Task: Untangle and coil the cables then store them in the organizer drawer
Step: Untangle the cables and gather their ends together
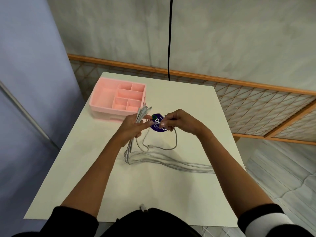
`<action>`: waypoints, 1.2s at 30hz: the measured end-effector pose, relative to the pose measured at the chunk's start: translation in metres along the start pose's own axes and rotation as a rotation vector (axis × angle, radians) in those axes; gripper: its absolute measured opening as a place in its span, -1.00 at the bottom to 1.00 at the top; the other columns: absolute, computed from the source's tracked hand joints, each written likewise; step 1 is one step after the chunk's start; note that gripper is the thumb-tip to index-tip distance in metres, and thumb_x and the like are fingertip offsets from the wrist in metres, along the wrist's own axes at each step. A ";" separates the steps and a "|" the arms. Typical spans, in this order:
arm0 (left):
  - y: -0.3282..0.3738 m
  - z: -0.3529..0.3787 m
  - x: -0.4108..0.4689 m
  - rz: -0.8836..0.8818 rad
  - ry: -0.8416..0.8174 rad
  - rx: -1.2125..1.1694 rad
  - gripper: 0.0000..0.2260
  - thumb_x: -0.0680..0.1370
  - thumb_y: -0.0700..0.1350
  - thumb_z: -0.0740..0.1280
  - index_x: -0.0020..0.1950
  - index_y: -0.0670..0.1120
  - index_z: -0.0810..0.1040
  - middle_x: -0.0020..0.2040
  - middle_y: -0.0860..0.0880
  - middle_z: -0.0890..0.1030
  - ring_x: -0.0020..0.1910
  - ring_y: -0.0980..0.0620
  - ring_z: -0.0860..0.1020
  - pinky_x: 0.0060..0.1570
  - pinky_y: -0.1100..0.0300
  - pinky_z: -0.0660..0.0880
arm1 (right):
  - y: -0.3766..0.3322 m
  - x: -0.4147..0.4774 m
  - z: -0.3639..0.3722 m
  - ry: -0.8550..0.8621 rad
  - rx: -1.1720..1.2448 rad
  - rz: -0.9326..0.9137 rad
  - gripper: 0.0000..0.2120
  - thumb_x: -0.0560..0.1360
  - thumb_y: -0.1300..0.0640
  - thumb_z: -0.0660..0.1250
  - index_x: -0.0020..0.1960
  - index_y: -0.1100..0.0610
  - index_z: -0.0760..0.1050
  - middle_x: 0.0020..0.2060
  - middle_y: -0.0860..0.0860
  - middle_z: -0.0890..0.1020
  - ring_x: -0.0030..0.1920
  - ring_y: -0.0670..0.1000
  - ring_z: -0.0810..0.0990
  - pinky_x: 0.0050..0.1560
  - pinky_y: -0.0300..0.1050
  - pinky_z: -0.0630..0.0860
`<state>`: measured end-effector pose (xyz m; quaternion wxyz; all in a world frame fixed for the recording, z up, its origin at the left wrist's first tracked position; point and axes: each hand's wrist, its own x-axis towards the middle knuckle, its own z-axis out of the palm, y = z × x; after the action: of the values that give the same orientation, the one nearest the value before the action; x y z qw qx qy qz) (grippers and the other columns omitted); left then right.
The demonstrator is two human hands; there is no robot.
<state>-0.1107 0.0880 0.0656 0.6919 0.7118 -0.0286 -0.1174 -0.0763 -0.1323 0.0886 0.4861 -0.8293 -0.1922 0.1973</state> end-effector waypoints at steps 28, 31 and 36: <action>0.007 0.001 0.005 0.098 0.082 0.276 -0.94 0.48 -0.14 0.44 -0.16 0.02 0.62 -0.38 0.30 0.62 -0.35 0.32 0.53 -0.34 0.52 0.37 | 0.060 -0.027 -0.018 0.198 -0.470 0.086 -0.98 0.45 0.26 0.41 -0.13 0.17 0.58 -0.25 -0.01 0.54 -0.27 -0.09 0.47 -0.26 -0.33 0.38; 0.005 0.000 0.006 0.107 0.063 0.304 -0.89 0.47 -0.12 0.46 -0.21 0.09 0.63 -0.32 0.21 0.66 -0.24 0.23 0.57 -0.18 0.38 0.43 | 0.067 -0.031 -0.022 0.216 -0.456 0.151 -0.94 0.41 0.29 0.44 -0.12 0.22 0.64 -0.29 -0.02 0.56 -0.29 -0.13 0.47 -0.28 -0.42 0.35; 0.007 -0.003 0.006 0.107 0.068 0.318 -0.87 0.46 -0.13 0.46 -0.23 0.08 0.62 -0.37 0.29 0.63 -0.32 0.37 0.55 -0.28 0.55 0.39 | 0.077 -0.039 -0.024 0.255 -0.455 0.169 -0.91 0.40 0.35 0.41 -0.16 0.20 0.61 -0.36 -0.06 0.61 -0.35 -0.18 0.50 -0.34 -0.44 0.35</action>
<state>-0.1031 0.0892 0.0721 0.5765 0.8132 -0.0611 -0.0504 -0.0878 -0.2047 0.0367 0.2893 -0.9485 -0.0991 0.0828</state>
